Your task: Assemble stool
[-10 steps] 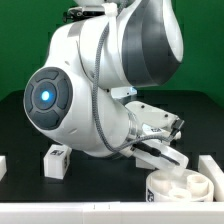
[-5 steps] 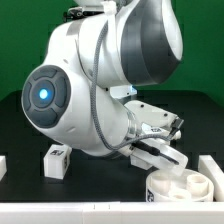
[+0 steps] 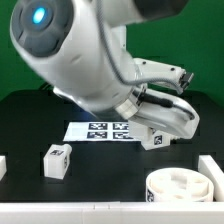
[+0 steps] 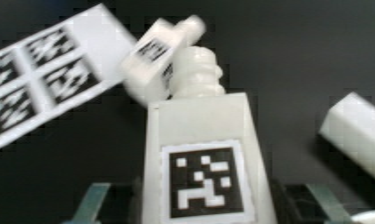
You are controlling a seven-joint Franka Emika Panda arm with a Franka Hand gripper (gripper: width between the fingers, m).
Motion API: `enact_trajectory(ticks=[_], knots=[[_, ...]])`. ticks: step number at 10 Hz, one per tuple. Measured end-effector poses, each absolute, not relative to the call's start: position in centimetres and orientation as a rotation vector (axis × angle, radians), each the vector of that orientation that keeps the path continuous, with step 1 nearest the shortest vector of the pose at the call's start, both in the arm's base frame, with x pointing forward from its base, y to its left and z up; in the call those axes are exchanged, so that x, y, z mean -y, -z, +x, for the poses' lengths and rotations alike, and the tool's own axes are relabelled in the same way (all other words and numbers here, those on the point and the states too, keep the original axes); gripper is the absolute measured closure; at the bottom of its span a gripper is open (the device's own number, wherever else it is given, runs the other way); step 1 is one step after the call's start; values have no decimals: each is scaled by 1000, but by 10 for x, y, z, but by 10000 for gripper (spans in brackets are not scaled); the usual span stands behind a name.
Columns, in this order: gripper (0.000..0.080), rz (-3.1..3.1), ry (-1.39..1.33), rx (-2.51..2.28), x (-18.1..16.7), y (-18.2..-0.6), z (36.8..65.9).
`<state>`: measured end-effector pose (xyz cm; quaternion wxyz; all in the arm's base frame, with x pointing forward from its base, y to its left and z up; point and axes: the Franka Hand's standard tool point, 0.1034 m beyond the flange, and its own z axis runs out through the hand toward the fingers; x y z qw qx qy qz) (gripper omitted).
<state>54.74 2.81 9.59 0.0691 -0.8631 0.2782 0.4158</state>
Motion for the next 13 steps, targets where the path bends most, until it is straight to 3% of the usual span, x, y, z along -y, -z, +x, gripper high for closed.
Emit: enact_trajectory(ticks=[3,6,7,13], knots=[[461,-2740,-962,-830,-36,-99,561],[461,-2924,-558,-602,-45,-148,613],[461,-2969,-436,-567,-52,-153,616],[461,-3005,432,-383,-93,-145,636]])
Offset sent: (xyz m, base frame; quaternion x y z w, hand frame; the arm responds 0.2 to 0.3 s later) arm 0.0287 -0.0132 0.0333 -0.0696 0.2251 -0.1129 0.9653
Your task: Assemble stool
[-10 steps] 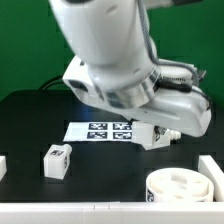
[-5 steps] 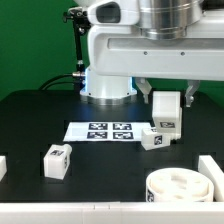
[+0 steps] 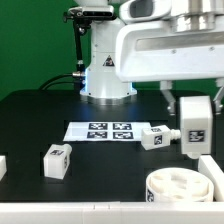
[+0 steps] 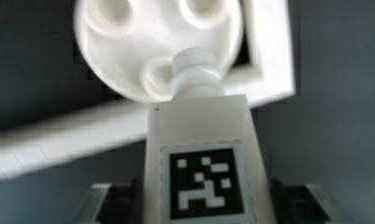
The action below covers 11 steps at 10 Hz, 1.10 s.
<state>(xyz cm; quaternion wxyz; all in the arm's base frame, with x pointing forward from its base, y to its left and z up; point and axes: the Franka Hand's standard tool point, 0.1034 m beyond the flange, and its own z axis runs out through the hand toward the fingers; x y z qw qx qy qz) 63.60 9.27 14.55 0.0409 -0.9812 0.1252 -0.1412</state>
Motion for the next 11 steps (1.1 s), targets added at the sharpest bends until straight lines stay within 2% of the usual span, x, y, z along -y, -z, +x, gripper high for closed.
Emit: enact_trajectory(ticks=[1,3,7,8,11], knots=[[461,-2996,464,-388,-94,-143,635],[461,-2919,691,-375,-106,-143,637],[461,-2910,979,-111,-95,-126,641],[461,-2915,975,-108,-95,-121,640],[461,-2926,1011,-52,-88,-122,639]])
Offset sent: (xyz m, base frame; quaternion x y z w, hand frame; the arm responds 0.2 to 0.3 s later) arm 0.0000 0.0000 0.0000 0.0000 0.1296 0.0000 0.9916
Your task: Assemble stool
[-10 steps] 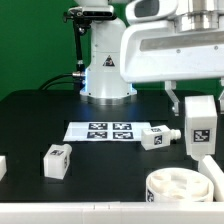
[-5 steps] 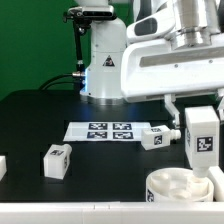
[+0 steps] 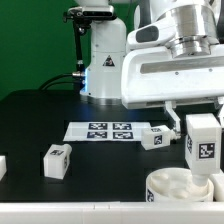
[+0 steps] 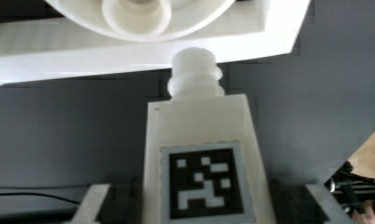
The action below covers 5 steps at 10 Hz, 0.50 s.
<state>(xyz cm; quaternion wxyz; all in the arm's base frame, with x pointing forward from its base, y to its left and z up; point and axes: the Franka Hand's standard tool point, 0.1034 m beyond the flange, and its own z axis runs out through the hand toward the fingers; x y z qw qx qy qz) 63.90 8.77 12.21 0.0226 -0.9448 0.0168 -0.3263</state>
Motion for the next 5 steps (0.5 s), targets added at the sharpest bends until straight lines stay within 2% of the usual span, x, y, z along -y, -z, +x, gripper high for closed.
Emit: enact_trajectory(ticks=[3,5], knots=[[461,-2988,993,23,-55,-107,621],[461,-2990,966,12,-64,-97,619]])
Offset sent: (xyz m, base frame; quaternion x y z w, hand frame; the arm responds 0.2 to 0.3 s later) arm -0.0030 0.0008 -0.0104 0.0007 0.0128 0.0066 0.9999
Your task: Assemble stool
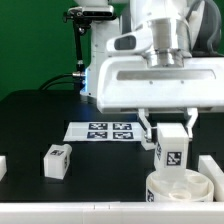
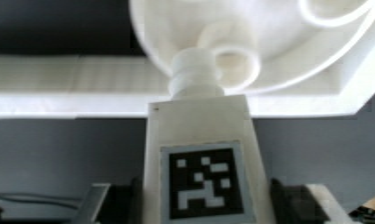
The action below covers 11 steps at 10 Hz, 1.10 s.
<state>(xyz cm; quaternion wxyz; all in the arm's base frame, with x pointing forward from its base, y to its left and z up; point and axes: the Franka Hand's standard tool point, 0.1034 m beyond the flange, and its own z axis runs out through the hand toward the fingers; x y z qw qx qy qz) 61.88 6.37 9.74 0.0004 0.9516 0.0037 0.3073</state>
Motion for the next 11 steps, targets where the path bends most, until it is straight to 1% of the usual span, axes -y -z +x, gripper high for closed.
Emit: enact_trajectory(ticks=[4,6,8,11], knots=[[461,3011,-962,23,-81,-98,622],[461,3001,-973,21,-77,-97,623],[461,2997,-964,23,-72,-91,623],[461,3001,-949,17,-73,-85,620]])
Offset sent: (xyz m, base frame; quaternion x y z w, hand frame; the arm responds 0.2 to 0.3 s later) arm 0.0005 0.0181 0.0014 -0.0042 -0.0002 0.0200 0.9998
